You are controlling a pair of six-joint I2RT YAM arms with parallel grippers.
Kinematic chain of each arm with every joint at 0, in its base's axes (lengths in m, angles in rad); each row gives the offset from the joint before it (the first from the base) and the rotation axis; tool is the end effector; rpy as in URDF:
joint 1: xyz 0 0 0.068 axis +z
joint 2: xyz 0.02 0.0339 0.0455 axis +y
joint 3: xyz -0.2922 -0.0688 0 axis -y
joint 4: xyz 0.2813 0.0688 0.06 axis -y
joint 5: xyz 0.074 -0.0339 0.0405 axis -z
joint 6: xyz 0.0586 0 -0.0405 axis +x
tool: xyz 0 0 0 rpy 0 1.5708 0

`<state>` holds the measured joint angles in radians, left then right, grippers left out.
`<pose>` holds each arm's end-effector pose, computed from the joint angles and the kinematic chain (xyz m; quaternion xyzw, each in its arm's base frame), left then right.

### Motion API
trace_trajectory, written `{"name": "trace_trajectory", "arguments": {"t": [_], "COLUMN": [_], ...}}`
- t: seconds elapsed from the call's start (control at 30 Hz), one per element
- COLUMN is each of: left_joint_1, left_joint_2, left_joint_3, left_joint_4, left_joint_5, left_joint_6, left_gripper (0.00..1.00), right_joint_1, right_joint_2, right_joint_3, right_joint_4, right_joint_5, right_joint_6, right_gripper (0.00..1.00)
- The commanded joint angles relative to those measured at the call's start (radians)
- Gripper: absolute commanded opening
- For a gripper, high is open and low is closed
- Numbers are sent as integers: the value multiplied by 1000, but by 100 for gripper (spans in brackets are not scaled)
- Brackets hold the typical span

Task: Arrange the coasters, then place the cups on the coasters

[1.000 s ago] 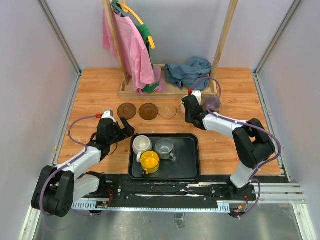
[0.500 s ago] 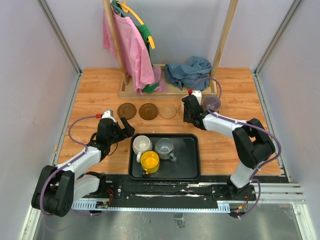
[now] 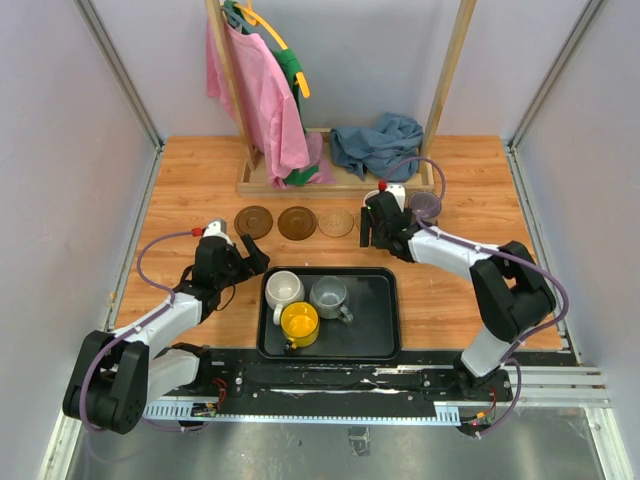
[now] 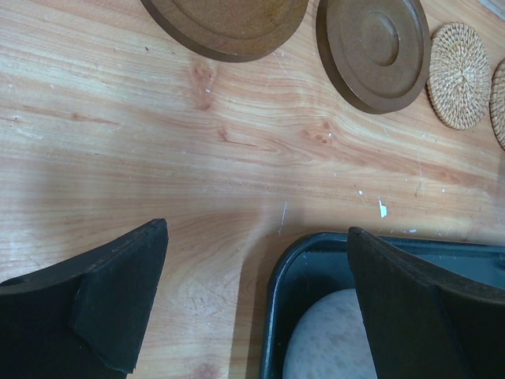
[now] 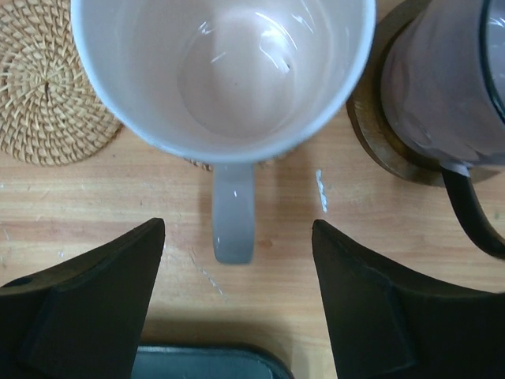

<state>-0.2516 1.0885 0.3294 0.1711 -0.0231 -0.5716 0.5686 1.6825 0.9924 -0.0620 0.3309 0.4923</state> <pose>0.2329 -0.0585 0.1487 -0.1458 0.8695 -0.1794 0.4365 0.3492 0.2005 0.1827 0.0310 0.9067 0.0683 0.4151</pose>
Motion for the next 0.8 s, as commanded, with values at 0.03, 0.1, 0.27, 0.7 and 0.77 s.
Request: {"name": "trace_trajectory", "arguments": {"t": [0.03, 0.1, 0.27, 0.7, 0.77], "left_joint_1": [-5, -5, -6, -31, -54], "left_joint_2": [-22, -27, -36, -83, -93], "left_joint_3": [19, 19, 15, 18, 25], "left_joint_4": [21, 19, 19, 3, -9], "left_joint_5": [10, 11, 12, 18, 3], "left_joint_6": [15, 15, 13, 12, 9], "left_gripper": [100, 100, 100, 100, 100], "right_joint_1": [47, 73, 153, 430, 454], "right_joint_2": [-143, -205, -379, -575, -579], "right_joint_3": [-21, -21, -42, -216, -229], "right_joint_4": [-90, -127, -218, -340, -345], "right_joint_5": [-2, -3, 20, -94, -118], "right_joint_6": [1, -12, -27, -104, -99], "right_gripper": [78, 78, 80, 79, 79]}}
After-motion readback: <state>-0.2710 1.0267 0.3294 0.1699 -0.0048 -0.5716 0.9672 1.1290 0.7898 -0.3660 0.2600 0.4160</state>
